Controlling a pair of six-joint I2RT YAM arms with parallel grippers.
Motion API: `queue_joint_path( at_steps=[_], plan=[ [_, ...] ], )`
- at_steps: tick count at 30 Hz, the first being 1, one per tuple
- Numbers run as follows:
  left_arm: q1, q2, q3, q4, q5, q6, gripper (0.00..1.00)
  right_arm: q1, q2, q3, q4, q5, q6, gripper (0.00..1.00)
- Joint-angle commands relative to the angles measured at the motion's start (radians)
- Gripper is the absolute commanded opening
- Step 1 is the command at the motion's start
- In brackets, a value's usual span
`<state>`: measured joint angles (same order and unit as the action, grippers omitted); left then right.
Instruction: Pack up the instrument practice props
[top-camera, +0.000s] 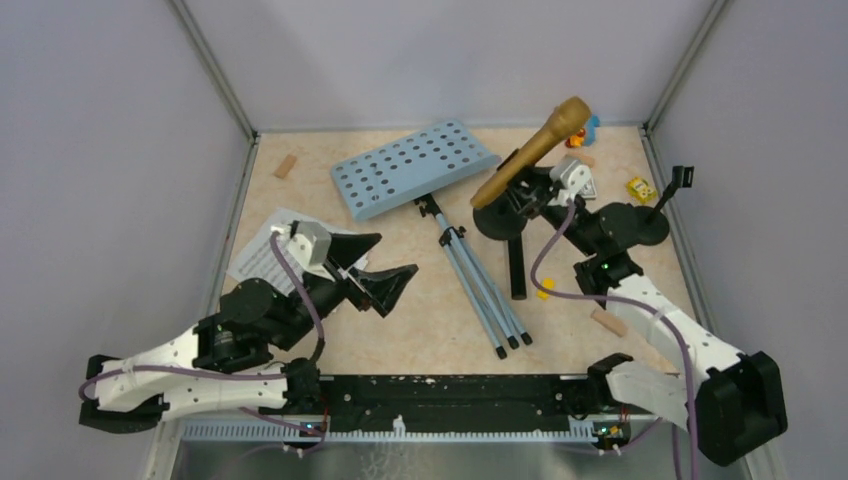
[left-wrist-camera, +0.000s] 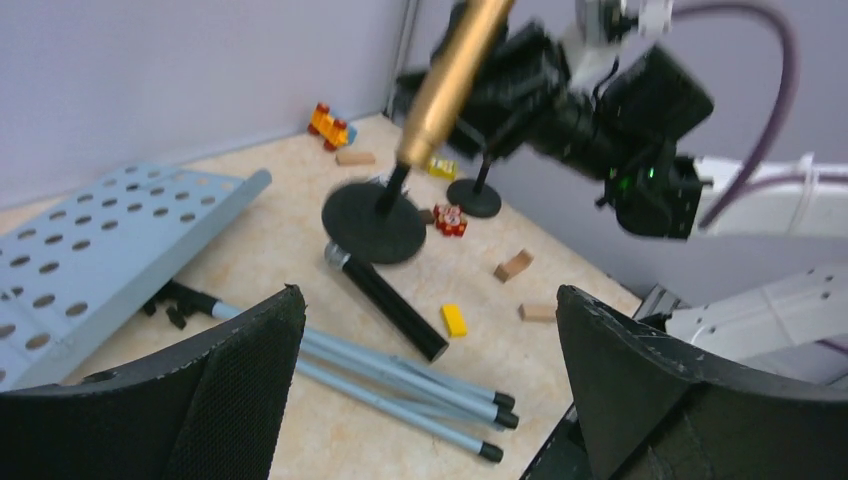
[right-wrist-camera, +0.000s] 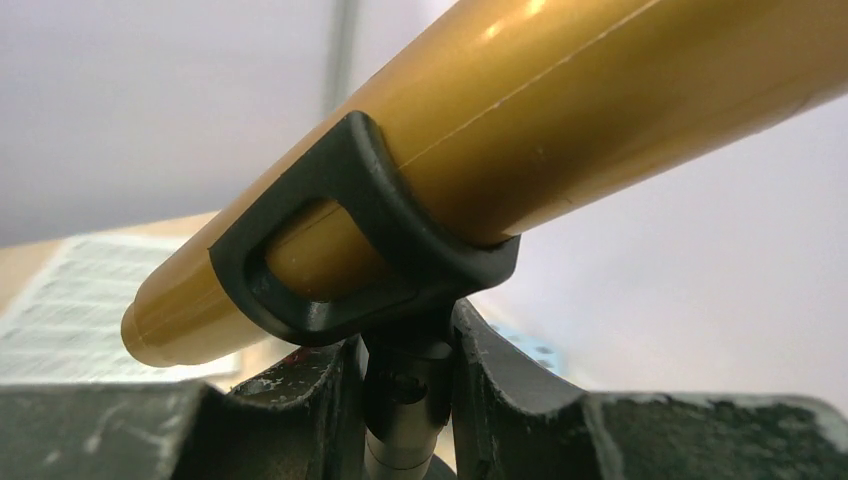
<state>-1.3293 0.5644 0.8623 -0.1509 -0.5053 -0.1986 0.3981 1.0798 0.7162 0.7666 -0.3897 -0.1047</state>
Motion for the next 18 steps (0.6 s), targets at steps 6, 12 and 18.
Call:
queue_joint_path(
  at_steps=[6,12,18],
  plan=[
    [-0.001,0.178,0.215,-0.079,0.137,0.022,0.97,0.428,-0.224,-0.087,-0.265,-0.030,-0.216,0.00],
    [-0.001,0.241,0.196,-0.040,0.197,-0.056,0.95,0.696,-0.202,-0.099,-0.276,0.296,-0.319,0.00],
    [-0.001,0.217,0.138,-0.010,0.143,-0.126,0.94,0.811,-0.170,-0.087,-0.272,0.381,-0.365,0.00]
  ],
)
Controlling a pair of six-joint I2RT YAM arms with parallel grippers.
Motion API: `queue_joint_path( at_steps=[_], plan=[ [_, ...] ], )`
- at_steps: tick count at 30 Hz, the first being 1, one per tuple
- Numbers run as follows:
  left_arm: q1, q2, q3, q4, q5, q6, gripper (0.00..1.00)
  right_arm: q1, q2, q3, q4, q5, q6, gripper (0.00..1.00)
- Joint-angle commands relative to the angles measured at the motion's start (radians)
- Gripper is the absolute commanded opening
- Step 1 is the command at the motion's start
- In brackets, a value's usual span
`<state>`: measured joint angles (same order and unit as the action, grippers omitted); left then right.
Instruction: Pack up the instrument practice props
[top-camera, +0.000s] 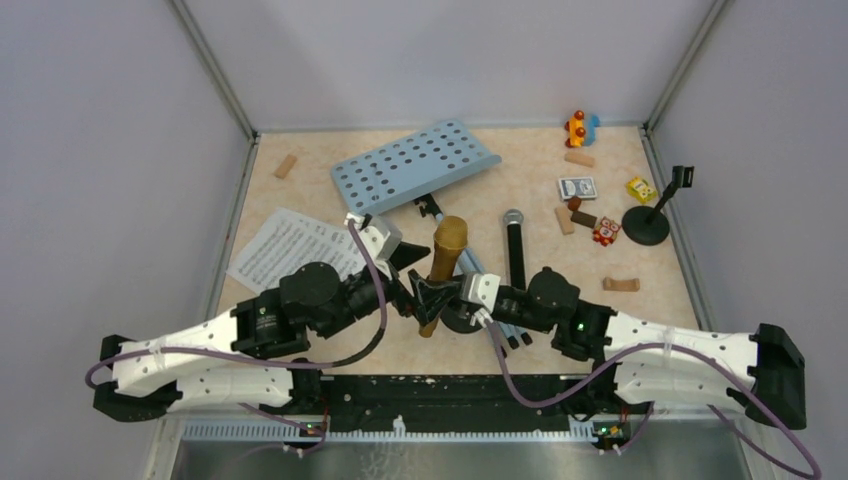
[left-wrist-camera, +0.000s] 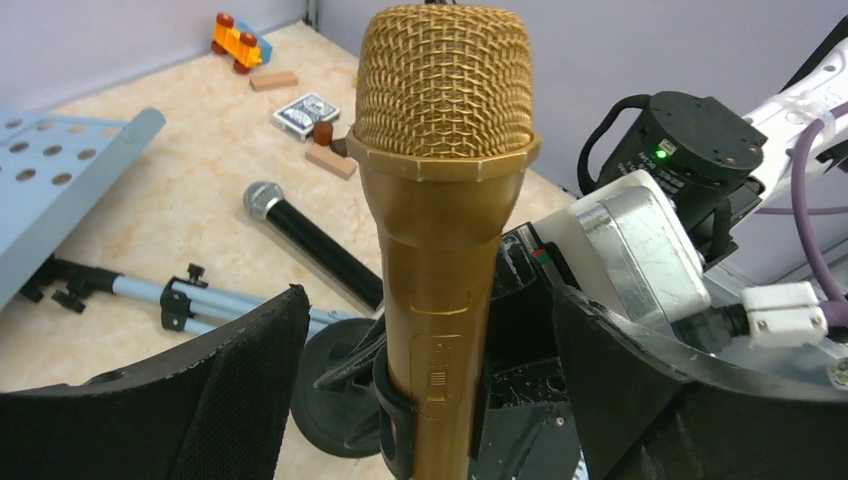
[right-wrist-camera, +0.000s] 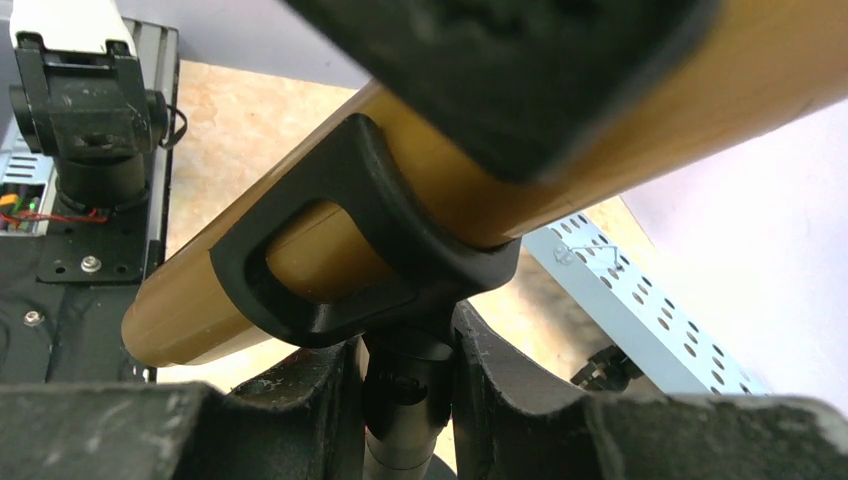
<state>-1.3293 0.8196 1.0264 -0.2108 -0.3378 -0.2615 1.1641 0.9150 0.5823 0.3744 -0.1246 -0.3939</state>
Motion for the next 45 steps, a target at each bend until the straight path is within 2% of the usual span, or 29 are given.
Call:
queue_joint_path(
  at_steps=[1,6,11,13,16,22,23,26,29,34,40,45],
  plan=[
    [-0.001,-0.048,-0.038,0.061,-0.040,-0.070,0.93,0.054,-0.003,0.046,0.127,0.118,-0.077,0.00],
    [-0.001,-0.069,-0.075,0.104,-0.067,-0.069,0.84,0.088,0.016,0.045,0.151,0.121,-0.088,0.00],
    [-0.001,-0.040,-0.076,0.099,-0.056,-0.066,0.80,0.110,0.035,0.055,0.150,0.121,-0.080,0.00],
    [-0.001,-0.035,-0.084,0.110,-0.052,-0.066,0.74,0.121,0.044,0.057,0.141,0.121,-0.075,0.00],
    [-0.002,-0.034,-0.100,0.146,-0.047,-0.057,0.57,0.144,0.047,0.047,0.149,0.161,-0.072,0.00],
    [-0.001,-0.049,-0.100,0.157,-0.085,-0.028,0.05,0.160,0.039,0.029,0.145,0.222,-0.056,0.00],
    [-0.001,-0.055,-0.099,0.162,-0.099,-0.022,0.00,0.160,0.039,0.026,0.119,0.226,-0.054,0.00],
    [-0.002,-0.062,-0.071,0.160,-0.143,0.010,0.00,0.171,0.055,0.006,0.104,0.271,-0.017,0.00],
    [-0.001,-0.047,0.001,0.138,-0.185,0.036,0.00,0.245,0.089,-0.018,0.109,0.331,-0.031,0.00],
    [-0.001,0.002,0.123,0.128,-0.236,0.067,0.00,0.358,0.174,-0.074,0.191,0.416,-0.059,0.00],
    [-0.001,0.081,0.245,0.131,-0.290,0.123,0.00,0.419,0.252,-0.127,0.325,0.433,-0.003,0.00],
    [0.000,0.100,0.270,0.242,-0.370,0.161,0.00,0.446,0.296,-0.135,0.369,0.441,0.047,0.00]
  ],
)
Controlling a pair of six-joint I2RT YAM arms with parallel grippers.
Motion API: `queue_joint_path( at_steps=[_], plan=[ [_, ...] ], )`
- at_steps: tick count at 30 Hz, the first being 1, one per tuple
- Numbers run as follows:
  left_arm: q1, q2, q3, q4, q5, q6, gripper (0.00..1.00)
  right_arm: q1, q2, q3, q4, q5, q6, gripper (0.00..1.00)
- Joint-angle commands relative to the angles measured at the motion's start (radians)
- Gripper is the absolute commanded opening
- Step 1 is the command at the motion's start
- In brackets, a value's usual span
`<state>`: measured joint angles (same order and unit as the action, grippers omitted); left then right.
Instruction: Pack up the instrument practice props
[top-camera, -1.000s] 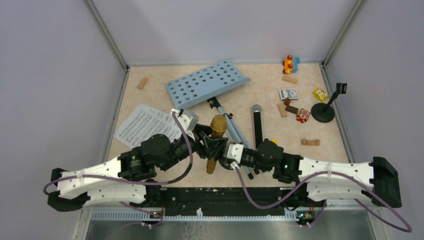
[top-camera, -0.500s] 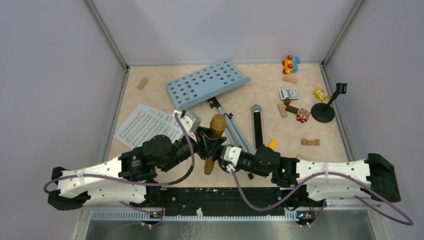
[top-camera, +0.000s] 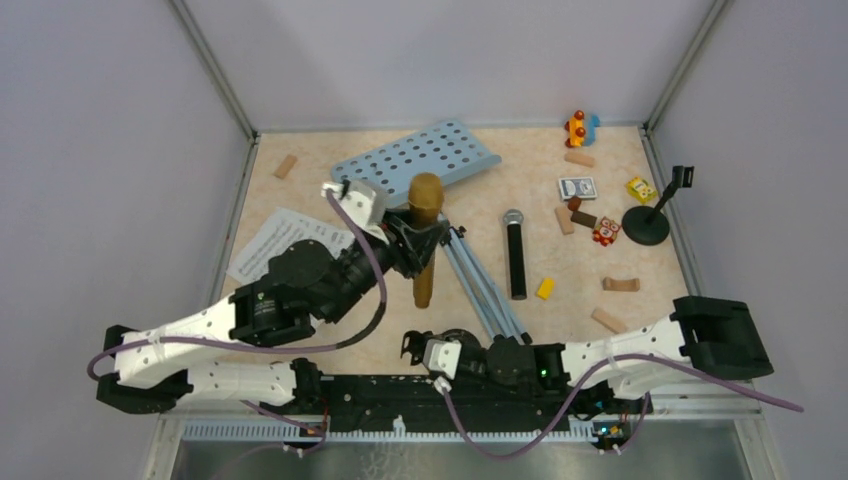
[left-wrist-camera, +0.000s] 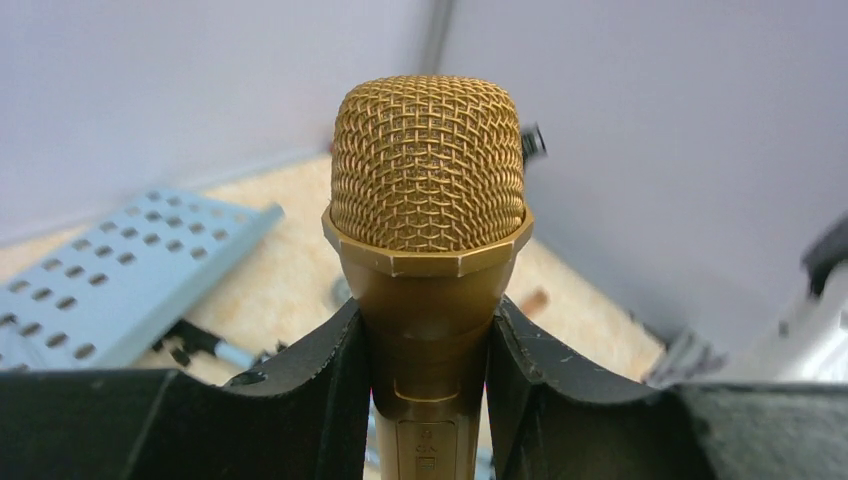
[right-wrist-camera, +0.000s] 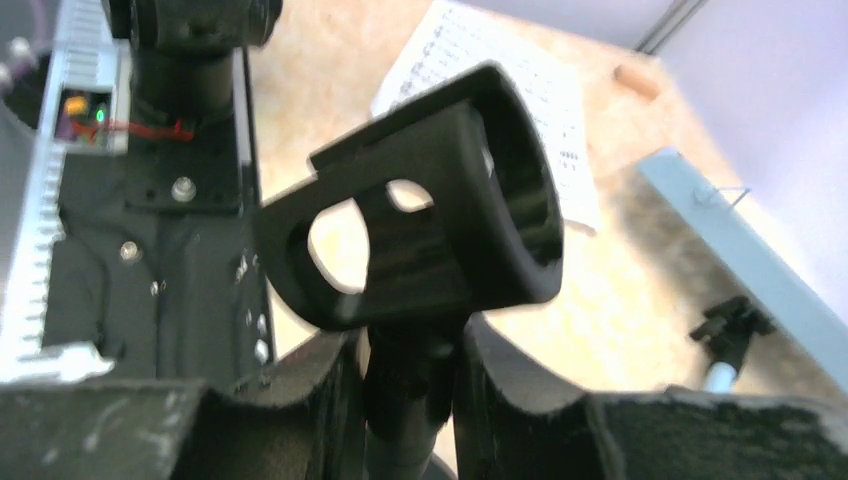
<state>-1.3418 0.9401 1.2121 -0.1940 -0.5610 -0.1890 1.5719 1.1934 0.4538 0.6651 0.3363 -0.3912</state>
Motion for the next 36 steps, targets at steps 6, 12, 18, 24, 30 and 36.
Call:
queue_joint_path(
  at_steps=[6,12,18,24,30,36],
  plan=[
    [0.020,0.019,0.113,0.436,-0.254,0.276,0.00,0.061,-0.053,0.017,0.040,-0.057,0.199,0.00],
    [0.298,0.126,0.211,0.259,-0.029,0.059,0.00,0.162,-0.249,0.179,-0.318,0.037,0.291,0.00],
    [0.661,0.306,0.198,0.183,0.493,-0.244,0.00,0.173,-0.404,0.396,-0.798,0.288,0.553,0.00],
    [0.662,0.443,0.050,0.394,0.656,-0.348,0.00,0.172,-0.480,0.667,-1.070,0.729,0.485,0.00],
    [0.616,0.505,-0.057,0.476,0.607,-0.444,0.00,0.172,-0.565,0.753,-0.507,1.022,-0.156,0.00],
    [0.463,0.629,-0.086,0.622,0.408,-0.474,0.00,0.172,-0.653,0.741,-0.255,1.064,-0.414,0.00]
  ],
)
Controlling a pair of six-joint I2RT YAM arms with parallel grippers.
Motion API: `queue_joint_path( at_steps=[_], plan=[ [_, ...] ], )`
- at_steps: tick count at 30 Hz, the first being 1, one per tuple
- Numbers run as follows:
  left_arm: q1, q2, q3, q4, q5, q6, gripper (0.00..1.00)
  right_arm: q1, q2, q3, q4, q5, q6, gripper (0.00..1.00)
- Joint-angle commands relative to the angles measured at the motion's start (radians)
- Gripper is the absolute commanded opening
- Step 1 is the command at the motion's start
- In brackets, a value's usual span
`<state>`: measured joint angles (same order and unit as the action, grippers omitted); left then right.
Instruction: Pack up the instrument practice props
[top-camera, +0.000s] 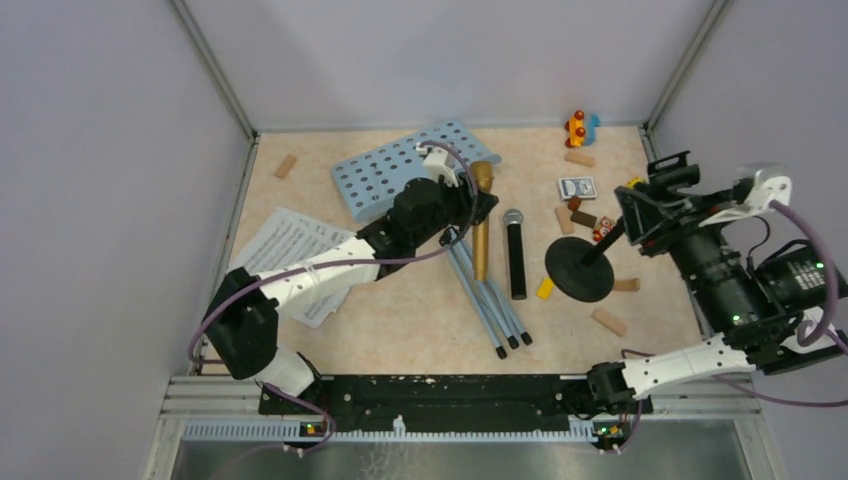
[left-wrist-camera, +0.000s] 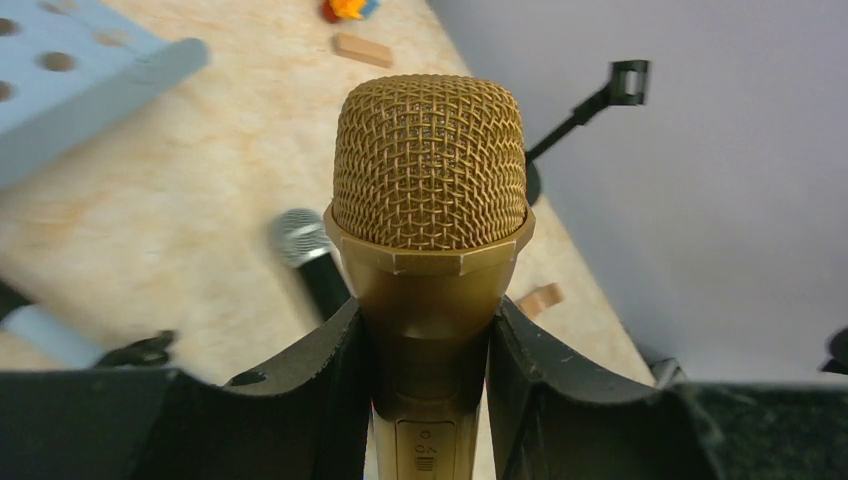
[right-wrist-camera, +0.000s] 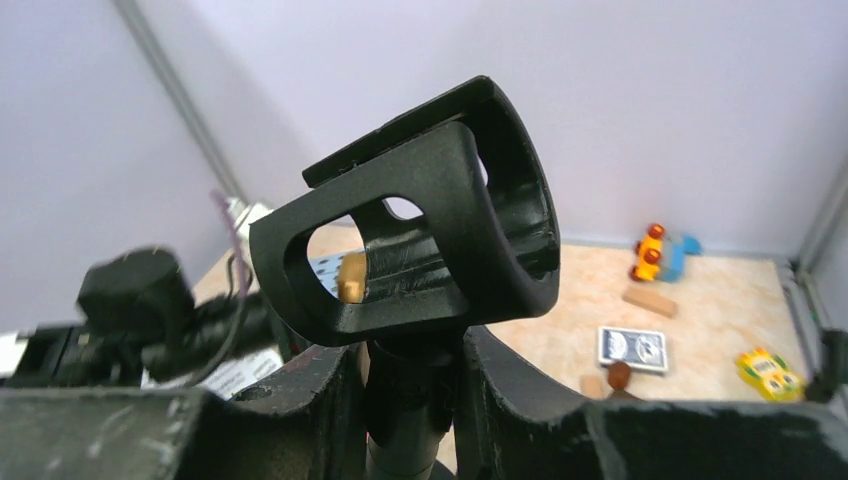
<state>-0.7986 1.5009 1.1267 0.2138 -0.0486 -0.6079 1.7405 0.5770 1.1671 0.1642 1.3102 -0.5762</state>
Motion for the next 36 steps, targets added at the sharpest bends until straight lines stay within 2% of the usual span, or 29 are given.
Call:
queue_joint_path(
  at_steps=[1,4,11,18,25,32,34,36],
  plan=[
    [-0.091,0.099,0.008,0.234,-0.121,-0.073,0.00,0.004,-0.045,0.017,0.245,0.091,-0.231,0.00],
    [-0.123,0.188,0.067,0.239,-0.192,-0.103,0.00,0.004,-0.055,-0.022,0.242,0.095,-0.255,0.00],
    [-0.160,0.377,0.227,0.064,-0.431,-0.185,0.00,0.004,-0.044,-0.072,0.143,0.085,-0.177,0.00],
    [-0.159,0.472,0.242,0.091,-0.523,-0.234,0.00,0.004,-0.010,-0.123,0.118,0.057,-0.153,0.00],
    [-0.153,0.525,0.257,0.060,-0.500,-0.173,0.00,0.004,-0.026,-0.153,0.082,0.057,-0.093,0.00],
    [-0.141,0.581,0.257,0.020,-0.426,-0.218,0.00,0.004,-0.043,-0.189,0.088,0.062,-0.071,0.00],
    [-0.138,0.603,0.262,0.022,-0.387,-0.230,0.07,0.004,-0.042,-0.193,0.082,0.068,-0.059,0.00],
    [-0.134,0.622,0.264,0.029,-0.338,-0.231,0.18,0.004,-0.042,-0.198,0.063,0.073,-0.034,0.00]
  ],
)
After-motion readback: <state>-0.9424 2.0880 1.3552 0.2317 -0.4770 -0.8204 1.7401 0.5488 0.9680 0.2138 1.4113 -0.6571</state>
